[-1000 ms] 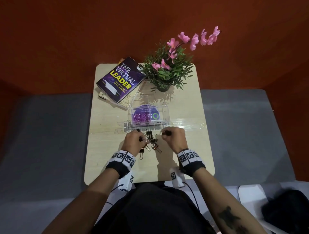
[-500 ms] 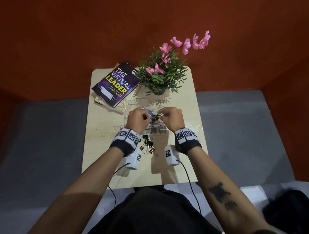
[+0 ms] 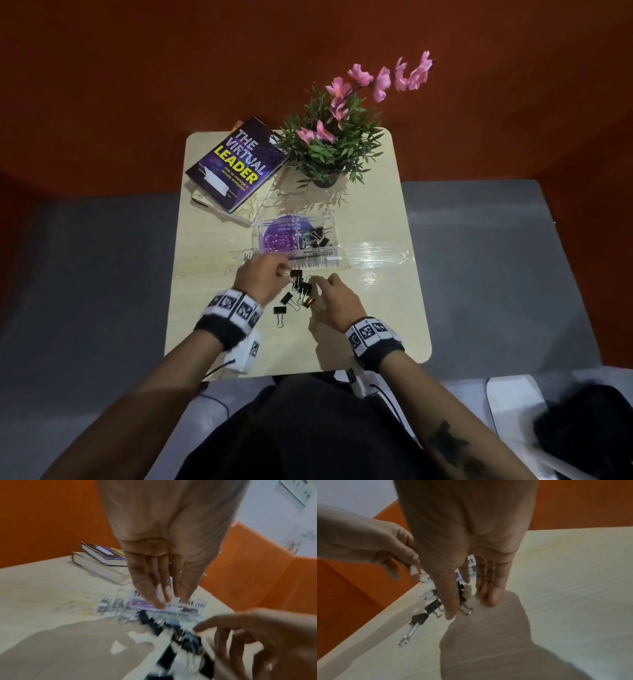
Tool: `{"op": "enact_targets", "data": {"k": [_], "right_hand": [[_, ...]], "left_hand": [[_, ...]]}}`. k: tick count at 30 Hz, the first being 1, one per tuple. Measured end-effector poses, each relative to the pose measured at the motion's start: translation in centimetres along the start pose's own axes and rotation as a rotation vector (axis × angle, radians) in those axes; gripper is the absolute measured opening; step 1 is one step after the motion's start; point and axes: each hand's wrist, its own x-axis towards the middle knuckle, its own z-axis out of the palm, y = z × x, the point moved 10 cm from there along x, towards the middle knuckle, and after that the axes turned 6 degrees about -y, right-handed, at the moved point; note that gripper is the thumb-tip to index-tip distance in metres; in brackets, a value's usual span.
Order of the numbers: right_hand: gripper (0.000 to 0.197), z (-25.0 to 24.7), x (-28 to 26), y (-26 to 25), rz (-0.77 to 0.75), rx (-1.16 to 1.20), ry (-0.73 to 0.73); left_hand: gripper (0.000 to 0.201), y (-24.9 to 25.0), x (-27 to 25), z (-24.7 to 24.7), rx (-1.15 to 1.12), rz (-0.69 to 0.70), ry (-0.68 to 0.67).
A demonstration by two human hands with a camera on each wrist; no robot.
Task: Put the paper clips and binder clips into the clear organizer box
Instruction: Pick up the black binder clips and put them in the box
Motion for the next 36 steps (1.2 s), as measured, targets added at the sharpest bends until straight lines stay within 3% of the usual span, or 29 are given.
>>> {"op": "enact_targets", "data": {"k": [5,7,9,14,18,22,27,32,36], "right_hand": [[0.079,-0.1,1.4,-1.7,-0.040,-0.045,0.012],[0.084,0.1,2.2,-2.3,-0.035,-0.098,-0.025],[0.079,0.5,2.6,-3.1,-0.054,-0.158,-0.068],[0.045,0.8,2.2,-4.2,-0.094,-0.102,-0.021],[0.037,0.7,1.5,-3.3,-0.081,-0.037,0.050],[0.035,0.7,0.9,-3.9,-0.082,0.009,0.096],[0.025,0.3,1.1,-3.9,-0.054,0.071,0.150],[0.033,-1.0,0.7,-1.1,0.009,0.200,0.215],[0.019,-3.1,-0.1,0.8,0.019,0.257,0.336]], "left_hand": [[0.102,-6.1,-2.3,4.7,0.252,-0.218,-0.198],[0.121,-6.6,-2.0,5.8,0.250,-0.228,-0.223],[0.126,-6.3,-1.6,6.4,0.241,-0.205,-0.209],[0.101,-4.9,-1.5,7.5,0.144,-0.097,-0.156],[0.076,-4.7,-1.9,7.3,0.050,-0.048,-0.078],[0.088,-3.9,-2.0,7.1,0.017,-0.039,-0.068],[0.043,-3.0,-1.7,6.6,0.020,-0.016,-0.033],[0.020,-3.0,-1.1,6.1,0.005,-0.047,0.037],[0.012,-3.3,-0.7,5.9,-0.057,-0.065,0.061]]}}
